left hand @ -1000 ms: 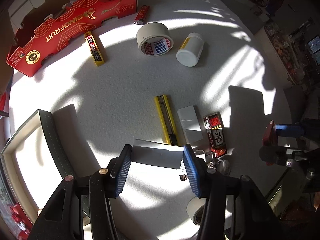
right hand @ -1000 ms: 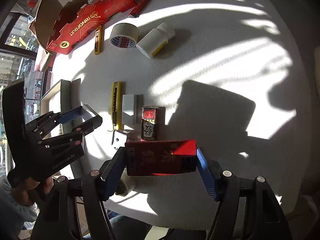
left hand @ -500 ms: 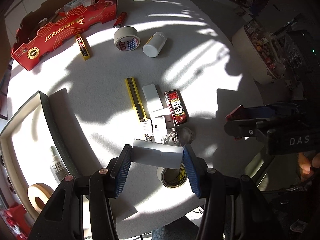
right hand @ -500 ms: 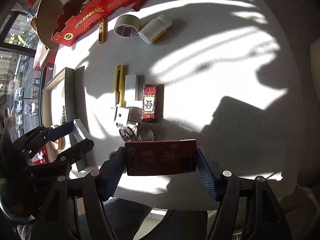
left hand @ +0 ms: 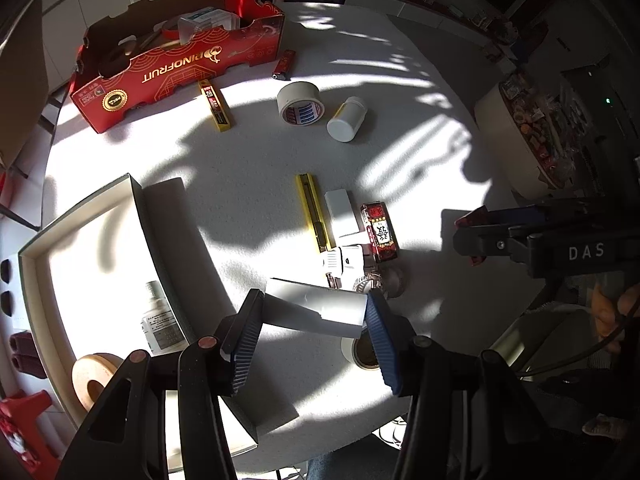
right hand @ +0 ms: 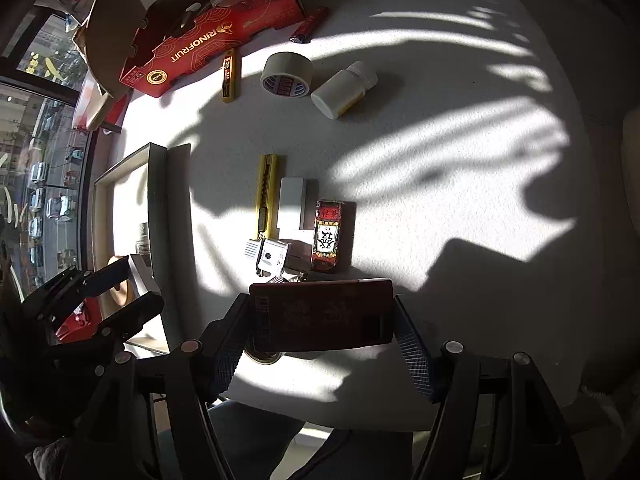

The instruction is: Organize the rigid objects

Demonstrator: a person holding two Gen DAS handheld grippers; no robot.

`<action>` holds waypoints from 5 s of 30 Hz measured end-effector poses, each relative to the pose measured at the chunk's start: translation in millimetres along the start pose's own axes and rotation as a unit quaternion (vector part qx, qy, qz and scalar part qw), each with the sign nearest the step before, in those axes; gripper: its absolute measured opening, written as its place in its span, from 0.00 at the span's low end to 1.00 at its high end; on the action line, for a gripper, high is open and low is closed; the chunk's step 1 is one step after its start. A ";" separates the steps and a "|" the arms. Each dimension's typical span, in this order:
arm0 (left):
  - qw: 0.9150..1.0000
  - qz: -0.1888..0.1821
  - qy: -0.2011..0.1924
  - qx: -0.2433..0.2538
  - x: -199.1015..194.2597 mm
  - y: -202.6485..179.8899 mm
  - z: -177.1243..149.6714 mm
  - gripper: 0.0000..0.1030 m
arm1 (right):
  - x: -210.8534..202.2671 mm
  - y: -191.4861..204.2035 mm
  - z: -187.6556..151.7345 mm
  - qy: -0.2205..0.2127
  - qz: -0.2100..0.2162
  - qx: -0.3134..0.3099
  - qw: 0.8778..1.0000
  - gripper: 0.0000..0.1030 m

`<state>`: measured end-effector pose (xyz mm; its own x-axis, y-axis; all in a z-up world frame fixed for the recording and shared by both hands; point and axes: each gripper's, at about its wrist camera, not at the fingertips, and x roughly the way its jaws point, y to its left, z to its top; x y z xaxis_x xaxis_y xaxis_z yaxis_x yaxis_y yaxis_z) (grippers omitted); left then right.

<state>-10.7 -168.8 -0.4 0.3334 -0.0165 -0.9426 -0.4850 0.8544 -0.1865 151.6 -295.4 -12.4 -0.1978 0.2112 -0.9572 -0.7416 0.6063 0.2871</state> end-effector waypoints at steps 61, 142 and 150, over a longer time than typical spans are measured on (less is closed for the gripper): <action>0.983 -0.009 -0.071 -0.166 -30.2 103.4 -66.1 0.54 | 7.8 107.2 6.0 0.018 -0.075 -0.148 0.986 0.69; 0.955 0.056 -0.012 -0.291 3.3 195.1 -87.1 1.00 | 113.7 286.4 77.0 0.091 -0.001 -0.259 0.962 0.98; 0.953 0.067 0.006 -0.294 5.1 184.6 -87.9 1.00 | 86.4 226.1 80.6 0.073 0.009 -0.188 0.979 0.98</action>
<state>-169.6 -56.8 -64.0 0.2281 0.0630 -0.9716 -0.8931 0.4109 -0.1830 18.5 -78.2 -27.3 -0.2824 0.0905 -0.9550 -0.9151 0.2733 0.2965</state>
